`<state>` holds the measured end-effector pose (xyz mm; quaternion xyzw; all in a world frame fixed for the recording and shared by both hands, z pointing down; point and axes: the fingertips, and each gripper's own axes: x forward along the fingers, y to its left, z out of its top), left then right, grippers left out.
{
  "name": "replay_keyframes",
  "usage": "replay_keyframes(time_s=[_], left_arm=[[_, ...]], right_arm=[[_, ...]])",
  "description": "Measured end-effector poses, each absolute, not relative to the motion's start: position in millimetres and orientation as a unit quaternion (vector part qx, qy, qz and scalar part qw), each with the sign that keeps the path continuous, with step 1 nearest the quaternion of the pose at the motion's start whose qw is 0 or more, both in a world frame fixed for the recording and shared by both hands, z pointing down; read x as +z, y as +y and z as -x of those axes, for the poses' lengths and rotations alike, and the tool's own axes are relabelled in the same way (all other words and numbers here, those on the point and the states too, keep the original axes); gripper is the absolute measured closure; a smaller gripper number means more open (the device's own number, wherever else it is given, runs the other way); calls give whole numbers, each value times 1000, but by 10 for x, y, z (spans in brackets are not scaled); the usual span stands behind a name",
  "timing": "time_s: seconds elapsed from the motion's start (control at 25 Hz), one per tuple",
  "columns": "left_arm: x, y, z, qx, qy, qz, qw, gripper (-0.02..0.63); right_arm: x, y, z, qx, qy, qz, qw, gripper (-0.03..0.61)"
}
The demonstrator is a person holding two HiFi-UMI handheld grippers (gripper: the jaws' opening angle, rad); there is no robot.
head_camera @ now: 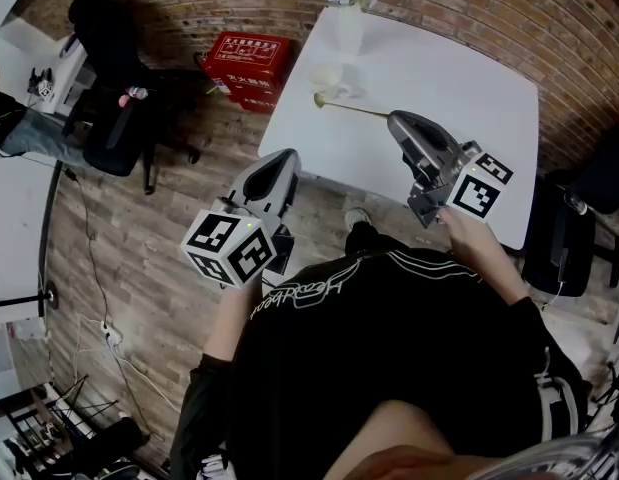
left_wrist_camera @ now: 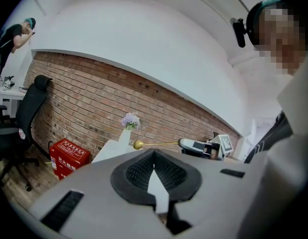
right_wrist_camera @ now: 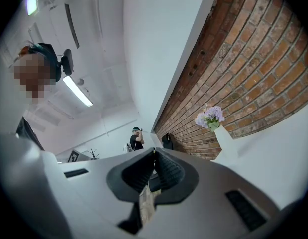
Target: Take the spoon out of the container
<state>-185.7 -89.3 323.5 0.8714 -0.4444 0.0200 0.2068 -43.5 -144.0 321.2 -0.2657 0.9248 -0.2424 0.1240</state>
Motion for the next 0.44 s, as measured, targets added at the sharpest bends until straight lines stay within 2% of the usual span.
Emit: replay_keyframes(time_s=[0.44], left_arm=[[3271, -899, 1835, 25, -439, -874, 207, 609]], right_arm=[[3236, -1433, 457, -239, 926, 266, 119, 580]])
